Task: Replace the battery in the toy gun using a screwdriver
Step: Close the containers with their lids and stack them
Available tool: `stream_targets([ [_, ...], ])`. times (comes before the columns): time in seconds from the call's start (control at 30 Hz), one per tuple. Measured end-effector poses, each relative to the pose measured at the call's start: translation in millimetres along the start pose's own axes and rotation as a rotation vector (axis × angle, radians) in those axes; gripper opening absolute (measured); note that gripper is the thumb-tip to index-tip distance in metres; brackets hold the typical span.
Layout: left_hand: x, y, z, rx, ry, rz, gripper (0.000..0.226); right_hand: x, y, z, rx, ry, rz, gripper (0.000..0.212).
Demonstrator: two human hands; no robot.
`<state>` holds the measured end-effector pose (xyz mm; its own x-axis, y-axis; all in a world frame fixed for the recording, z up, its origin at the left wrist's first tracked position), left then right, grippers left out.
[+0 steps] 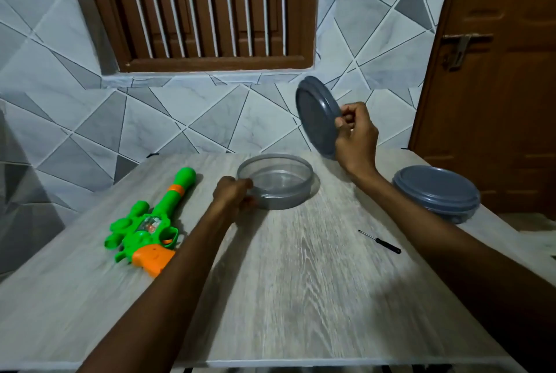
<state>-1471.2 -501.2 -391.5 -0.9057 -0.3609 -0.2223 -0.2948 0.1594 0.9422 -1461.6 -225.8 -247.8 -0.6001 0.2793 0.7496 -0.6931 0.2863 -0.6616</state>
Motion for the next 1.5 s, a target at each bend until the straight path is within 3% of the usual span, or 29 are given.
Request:
stream_targets([
  [0.13, -3.3, -0.6, 4.1, -0.054, -0.024, -0.004, 0.061, -3.1, -2.0, 12.2, 0.275, 0.069, 0.203, 0.023],
  [0.37, -51.0, -7.1, 9.6, -0.027, -0.164, -0.022, 0.027, -42.5, 59.5, 28.0, 0.524, 0.055, 0.879, 0.03],
  [0.47, -76.1, -15.9, 3.6, 0.0, -0.227, -0.021, 0.021, -64.0, 76.5, 16.4, 0.532, 0.014, 1.039, 0.018],
  [0.53, -87.9, -21.7, -1.5, 0.02, -0.24, -0.025, 0.017, -77.0, 83.4, 9.7, 0.441, -0.057, 1.096, 0.028],
  [0.6, -92.7, -25.1, -8.2, 0.027, -0.202, -0.042, 0.019, -82.7, 86.1, 4.9, 0.343, -0.117, 1.109, 0.036],
  [0.8, -82.3, -9.6, -10.9, 0.092, -0.172, 0.051, 0.059, -73.1, 75.5, -7.8, -0.017, -0.208, 0.961, 0.039],
  [0.87, -82.3, -5.2, -2.7, 0.16, -0.212, 0.054, 0.055, -69.1, 71.5, -12.5, -0.24, -0.265, 0.855, 0.038],
  [0.97, -81.0, -2.9, 6.4, 0.218, -0.222, 0.058, 0.024, -66.2, 67.4, -15.7, -0.448, -0.329, 0.731, 0.038],
  [1.07, -80.3, -1.7, 11.1, 0.209, -0.22, 0.096, 0.011, -68.2, 67.4, -14.1, -0.486, -0.356, 0.717, 0.04],
  [1.3, -89.6, 4.0, 16.8, 0.206, -0.23, 0.102, 0.012, -77.4, 67.8, -12.0, -0.615, -0.439, 0.723, 0.042],
  [1.5, -90.6, 4.1, 28.0, 0.287, -0.307, 0.13, 0.05, -90.2, 68.3, -14.3, -0.495, -0.508, 0.667, 0.044],
])
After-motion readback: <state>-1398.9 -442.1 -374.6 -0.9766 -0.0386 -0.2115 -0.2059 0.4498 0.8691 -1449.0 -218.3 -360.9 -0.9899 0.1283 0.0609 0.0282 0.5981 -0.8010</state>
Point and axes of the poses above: each hand's wrist, its own x-axis towards the middle knuckle, its own z-axis out of the palm, y = z × x, the point moved 8 cm from there along x, towards the middle knuckle, and after that the axes turned 12 degrees about x, right-handed, at the moved point
